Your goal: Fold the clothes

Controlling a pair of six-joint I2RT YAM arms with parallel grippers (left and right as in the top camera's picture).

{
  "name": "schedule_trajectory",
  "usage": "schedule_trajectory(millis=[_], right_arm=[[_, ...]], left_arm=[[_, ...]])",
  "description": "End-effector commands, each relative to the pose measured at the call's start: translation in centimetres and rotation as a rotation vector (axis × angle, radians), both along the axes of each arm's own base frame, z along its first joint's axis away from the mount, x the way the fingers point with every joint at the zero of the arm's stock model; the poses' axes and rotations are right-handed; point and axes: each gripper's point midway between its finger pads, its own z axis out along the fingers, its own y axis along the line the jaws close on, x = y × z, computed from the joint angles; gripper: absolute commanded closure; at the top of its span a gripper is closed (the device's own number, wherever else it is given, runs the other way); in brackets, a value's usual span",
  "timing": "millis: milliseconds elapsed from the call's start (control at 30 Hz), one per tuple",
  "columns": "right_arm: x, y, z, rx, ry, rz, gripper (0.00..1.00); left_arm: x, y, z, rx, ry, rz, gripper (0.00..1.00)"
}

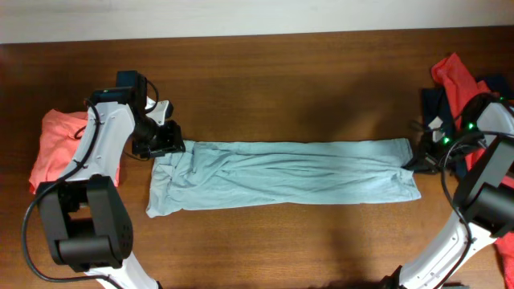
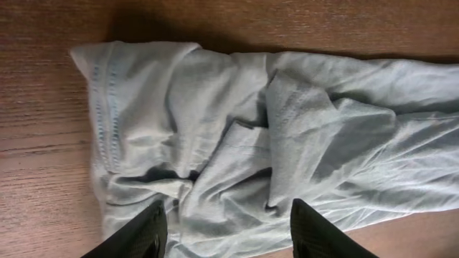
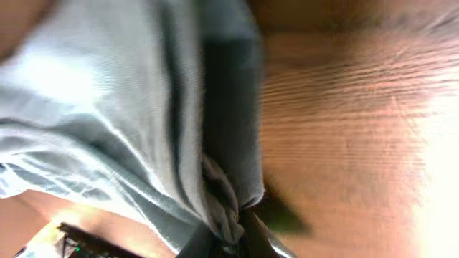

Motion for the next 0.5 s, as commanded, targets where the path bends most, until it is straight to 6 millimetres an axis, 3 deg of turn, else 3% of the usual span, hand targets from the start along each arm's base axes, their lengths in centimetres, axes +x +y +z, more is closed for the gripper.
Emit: schedule_trajectory(millis=[0, 67, 200, 333, 467], right_arm=[[2.1, 0.1, 6.2, -0.126, -0.177, 0.058, 0.96], [2.2, 1.5, 8.4, -0.166, -0.216, 0.098, 0.96], [1.7, 4.5, 10.2, -0.224, -0.204, 0.173, 0.96], [1.6, 8.6, 10.2, -0.27, -0.155, 0.262, 0.96], [2.1, 13.9, 10.0, -0.274, -0.159, 0.34, 0.96]], left_arm=[[-0.2, 0.3, -0.3, 0.014, 0.007, -0.012, 0.45], [-0.2, 0.3, -0.3, 0.013, 0.008, -0.012, 0.45], [-0.2, 0.3, -0.3, 0.013, 0.008, -0.012, 0.45], [-0.3, 0.2, -0.3, 0.01, 0.009, -0.012, 0.45], [-0.3, 0.2, -0.3, 0.01, 0.009, -0.012, 0.45]])
